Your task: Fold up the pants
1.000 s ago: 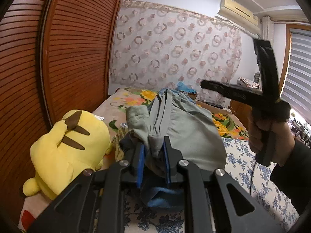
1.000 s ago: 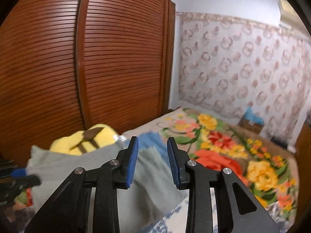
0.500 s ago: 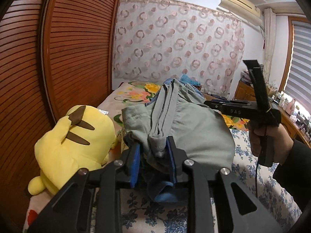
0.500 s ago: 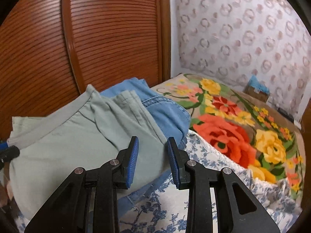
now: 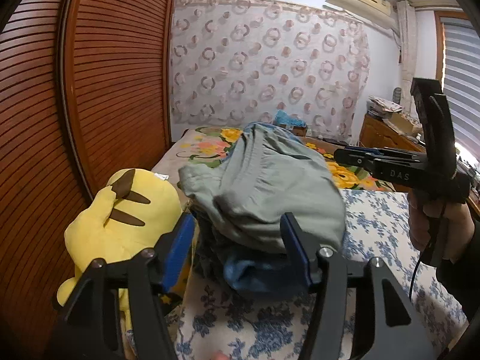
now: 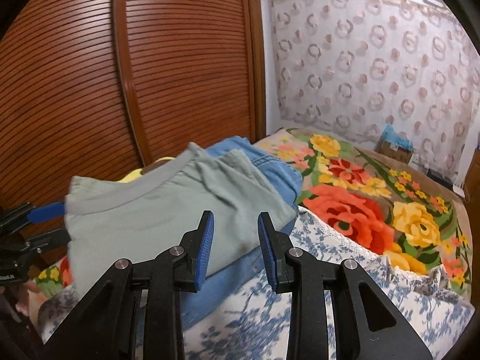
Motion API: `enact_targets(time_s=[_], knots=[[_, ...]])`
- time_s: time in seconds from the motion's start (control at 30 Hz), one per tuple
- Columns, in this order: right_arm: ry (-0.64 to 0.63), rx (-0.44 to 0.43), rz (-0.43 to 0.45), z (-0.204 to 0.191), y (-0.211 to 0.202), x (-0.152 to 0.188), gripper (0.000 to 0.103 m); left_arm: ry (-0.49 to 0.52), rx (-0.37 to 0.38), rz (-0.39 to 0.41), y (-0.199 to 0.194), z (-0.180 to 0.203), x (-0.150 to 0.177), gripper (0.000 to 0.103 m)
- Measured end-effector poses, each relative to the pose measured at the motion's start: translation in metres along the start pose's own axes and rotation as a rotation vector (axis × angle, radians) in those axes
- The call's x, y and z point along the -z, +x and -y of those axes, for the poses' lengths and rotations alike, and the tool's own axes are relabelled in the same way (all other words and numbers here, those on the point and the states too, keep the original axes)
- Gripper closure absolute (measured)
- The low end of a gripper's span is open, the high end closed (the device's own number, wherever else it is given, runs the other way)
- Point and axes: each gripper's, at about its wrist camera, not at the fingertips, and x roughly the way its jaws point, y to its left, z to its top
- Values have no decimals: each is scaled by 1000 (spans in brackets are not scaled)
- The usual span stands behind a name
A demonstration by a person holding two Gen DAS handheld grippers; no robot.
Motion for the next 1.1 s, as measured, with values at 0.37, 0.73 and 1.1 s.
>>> enact_targets(time_s=[0.37,0.73,1.1], knots=[[28,39,36,-15,-61,24,73,64,-8,7,-35,26,7,43],[82,130,68,-11,-131,67,59,104,42,-2,-59,68,17,43],[152,264,80,-2,-206,120,45,141,128,-14,-68,123,33,43]])
